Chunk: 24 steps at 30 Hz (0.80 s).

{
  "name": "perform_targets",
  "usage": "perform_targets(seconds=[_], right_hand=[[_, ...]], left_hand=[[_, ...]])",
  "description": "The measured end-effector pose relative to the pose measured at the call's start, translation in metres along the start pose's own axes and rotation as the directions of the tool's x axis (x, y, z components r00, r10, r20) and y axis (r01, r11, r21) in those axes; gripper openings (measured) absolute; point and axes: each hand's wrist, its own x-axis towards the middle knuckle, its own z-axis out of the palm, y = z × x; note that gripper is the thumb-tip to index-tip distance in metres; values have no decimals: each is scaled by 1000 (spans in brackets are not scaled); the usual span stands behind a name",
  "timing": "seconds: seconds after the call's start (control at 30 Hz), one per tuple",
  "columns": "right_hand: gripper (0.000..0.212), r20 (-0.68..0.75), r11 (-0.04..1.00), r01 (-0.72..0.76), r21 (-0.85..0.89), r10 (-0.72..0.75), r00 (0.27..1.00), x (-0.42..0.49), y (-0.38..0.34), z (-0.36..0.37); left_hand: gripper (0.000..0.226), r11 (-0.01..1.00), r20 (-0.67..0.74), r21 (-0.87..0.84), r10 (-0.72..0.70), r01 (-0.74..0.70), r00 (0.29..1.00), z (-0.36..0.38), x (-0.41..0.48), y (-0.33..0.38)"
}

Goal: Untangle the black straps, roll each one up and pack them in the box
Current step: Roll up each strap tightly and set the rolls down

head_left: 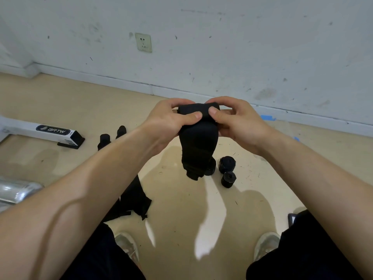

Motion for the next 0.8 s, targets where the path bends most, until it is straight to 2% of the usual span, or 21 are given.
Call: perform_targets(seconds=[0.1,0.27,0.37,0.47,0.57,0.6,0.8], right_hand=[[13,-27,999,25,-38,-26,999,1,2,1],[16,-62,998,47,-29,-49,997,0,4,1],[20,-57,998,53,-12,-54,997,0,5,0],[20,-9,997,-6,81,7,1000,1,2,-2],[8,3,986,-77,148,77,997,2,-1,-2],[3,-3,987,-73,145,74,997,2,-1,-2],[7,-35,994,14,111,-10,999,4,4,-3]], left_hand=[[49,998,-6,63,30,-29,1000,0,1,-6],[30,989,77,137,38,-48,996,3,0,-10],[30,992,101,100,72,-82,992,3,1,-10],[28,991,92,72,103,-109,990,4,3,-10],[26,991,94,59,115,-121,989,6,3,-11],[25,991,98,59,116,-122,988,7,3,-12],[39,999,112,-32,42,-39,993,8,3,-11]])
